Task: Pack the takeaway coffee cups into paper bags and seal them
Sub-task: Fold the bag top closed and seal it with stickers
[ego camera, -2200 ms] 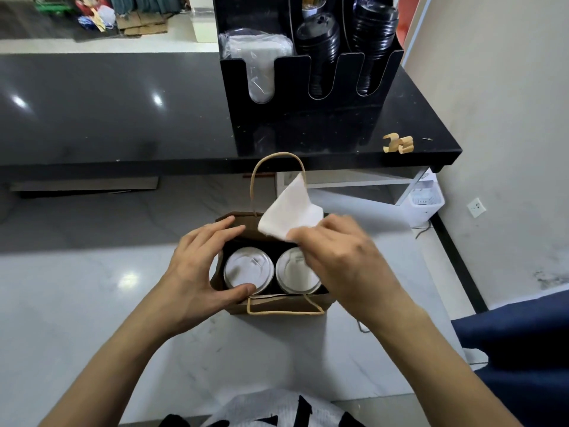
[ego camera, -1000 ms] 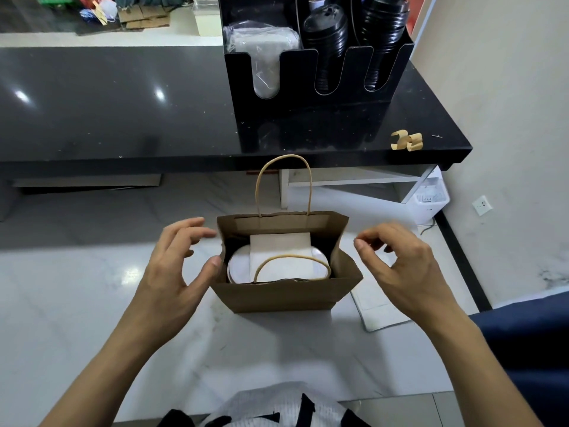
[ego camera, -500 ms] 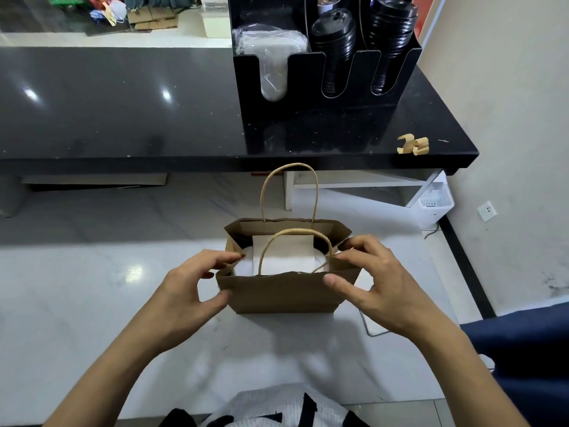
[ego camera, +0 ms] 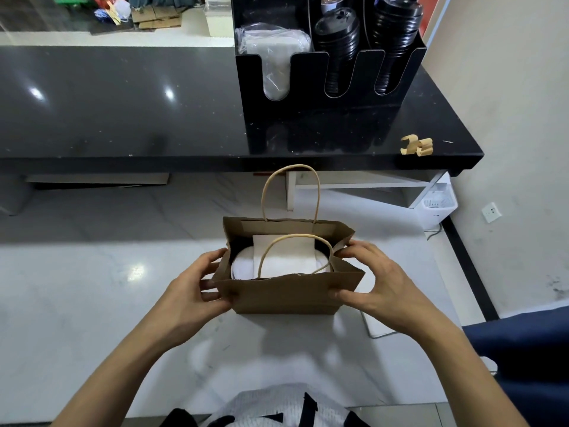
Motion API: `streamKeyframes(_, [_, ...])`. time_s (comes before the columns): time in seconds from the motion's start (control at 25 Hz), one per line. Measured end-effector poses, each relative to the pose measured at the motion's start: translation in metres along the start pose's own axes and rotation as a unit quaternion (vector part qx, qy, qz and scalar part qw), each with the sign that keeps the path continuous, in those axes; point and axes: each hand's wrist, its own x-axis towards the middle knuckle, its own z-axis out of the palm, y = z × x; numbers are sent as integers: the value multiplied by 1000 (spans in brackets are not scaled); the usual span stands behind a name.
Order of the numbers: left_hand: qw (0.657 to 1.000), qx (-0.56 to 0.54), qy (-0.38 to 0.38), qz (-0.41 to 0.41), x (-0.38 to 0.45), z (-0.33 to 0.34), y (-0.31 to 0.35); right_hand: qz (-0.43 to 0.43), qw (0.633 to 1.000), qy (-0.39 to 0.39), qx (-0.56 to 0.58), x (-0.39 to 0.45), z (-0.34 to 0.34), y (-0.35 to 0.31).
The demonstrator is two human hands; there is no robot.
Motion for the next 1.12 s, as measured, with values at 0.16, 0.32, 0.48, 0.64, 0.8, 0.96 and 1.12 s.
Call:
streamKeyframes(0.16, [999,32,9,34,-3,4,4,43,999,-21,23,-5,11,3])
streamKeyframes(0.32, [996,71,-9,58,-2,7,4,49,998,-39,29,-8,17,3])
streamKeyframes(0.48, [993,96,4,72,-1,2,4,-4,1000,12,27,-5,11,12])
streamKeyframes(0.64, [983,145,12,115,3,-9,10,-43,998,45,0,3,0,15])
streamKeyframes(0.8, [982,142,5,123,9,-16,19,-50,997,51,-11,11,-5,12])
streamKeyframes(0.96, [985,102,19,138,17,-20,19,-74,995,61,7,14,-5,11])
streamKeyframes(1.12, [990,54,45,120,23,-19,19,-79,993,88,26,15,-4,7])
